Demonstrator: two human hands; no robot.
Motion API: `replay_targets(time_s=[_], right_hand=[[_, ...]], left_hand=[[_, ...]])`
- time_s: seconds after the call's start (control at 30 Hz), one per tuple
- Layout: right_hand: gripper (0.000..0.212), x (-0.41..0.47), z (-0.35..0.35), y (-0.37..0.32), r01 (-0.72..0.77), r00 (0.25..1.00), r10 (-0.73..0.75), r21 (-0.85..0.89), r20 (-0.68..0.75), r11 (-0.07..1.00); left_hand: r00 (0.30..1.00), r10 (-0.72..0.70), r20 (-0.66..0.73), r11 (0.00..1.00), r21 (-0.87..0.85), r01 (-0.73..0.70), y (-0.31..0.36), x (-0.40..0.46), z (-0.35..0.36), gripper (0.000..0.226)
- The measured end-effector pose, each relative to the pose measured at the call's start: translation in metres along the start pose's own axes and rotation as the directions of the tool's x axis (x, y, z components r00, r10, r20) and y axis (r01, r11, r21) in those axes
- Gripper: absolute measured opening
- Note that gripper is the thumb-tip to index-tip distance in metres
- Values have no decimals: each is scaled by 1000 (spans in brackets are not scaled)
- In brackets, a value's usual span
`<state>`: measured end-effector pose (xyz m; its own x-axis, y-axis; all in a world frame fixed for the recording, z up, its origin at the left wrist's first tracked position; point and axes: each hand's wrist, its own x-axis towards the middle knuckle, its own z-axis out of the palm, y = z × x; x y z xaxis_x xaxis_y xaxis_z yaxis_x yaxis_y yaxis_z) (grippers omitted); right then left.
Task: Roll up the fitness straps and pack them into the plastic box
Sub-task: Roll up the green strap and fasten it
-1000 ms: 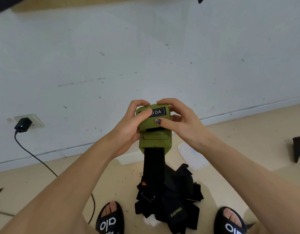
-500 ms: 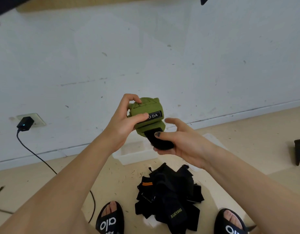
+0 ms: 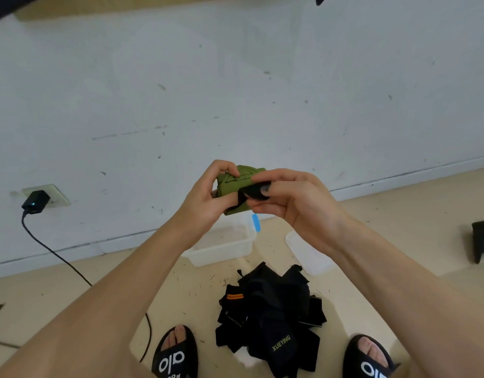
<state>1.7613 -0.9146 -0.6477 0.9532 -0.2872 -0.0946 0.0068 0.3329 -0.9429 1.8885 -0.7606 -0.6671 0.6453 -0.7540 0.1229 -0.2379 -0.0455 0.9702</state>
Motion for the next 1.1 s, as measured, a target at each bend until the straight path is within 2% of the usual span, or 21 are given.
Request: replay_targets(time_s=[0.07, 0.13, 0.2, 0.33, 0.4, 0.47, 0.53, 0.63, 0.77, 0.8, 0.87, 0.93, 1.0, 1.1], right_hand=[[46, -1, -4, -2, 35, 994, -35, 8, 102, 999], [38, -2, -6, -3, 98, 988, -86, -87, 125, 991], [12, -1, -7, -4, 163, 986, -156, -223, 50, 961], [24, 4, -8, -1, 243, 931, -338, -460, -136, 854], [25, 8, -9, 4, 246, 895, -413, -587, -167, 771], [22, 12, -9, 9, 225, 877, -437, -632, -200, 741], [17, 15, -6, 13, 219, 857, -454, -626, -243, 748], [11, 13, -3, 20, 223, 849, -428, -525, -310, 822], [13, 4, -1, 24, 144, 893, -230, -238, -388, 960], [11, 2, -3, 24, 119, 889, -196, -203, -414, 972], [9, -2, -9, 23, 87, 865, -170, -193, -473, 977], [11, -8, -17, 25, 72, 830, -163, -187, -534, 980], [20, -14, -25, 29, 66, 787, -167, -188, -594, 980], [33, -22, -44, 38, -1, 737, -194, -287, -648, 958]], left_hand=[[1000, -24, 1, 1000, -17, 24, 2, -2, 1, 27], [999, -35, 14, 999, -12, 36, 2, -3, 1, 26], [998, -42, 36, 999, 7, 42, 3, -4, 3, 20], [996, -55, 69, 998, -5, 55, 5, -5, 14, 18], [996, -46, 77, 999, -26, 48, 6, -5, 19, 21], [996, -46, 78, 997, -56, 51, 7, -4, 23, 23], [995, -67, 69, 993, -96, 73, 7, -2, 28, 18], [995, -98, 11, 990, -101, 99, 7, 1, 39, 21], [996, -82, -43, 993, -90, 77, 9, 5, 56, 2], [996, -78, -47, 993, -94, 73, 10, 6, 60, 7], [994, -94, -48, 991, -98, 89, 12, 8, 70, 17], [993, -113, -44, 993, -50, 111, 13, 9, 85, 17], [988, -147, -47, 988, -46, 145, 11, 9, 103, 10], [973, -225, -50, 971, -91, 220, 1, 11, 127, 10]])
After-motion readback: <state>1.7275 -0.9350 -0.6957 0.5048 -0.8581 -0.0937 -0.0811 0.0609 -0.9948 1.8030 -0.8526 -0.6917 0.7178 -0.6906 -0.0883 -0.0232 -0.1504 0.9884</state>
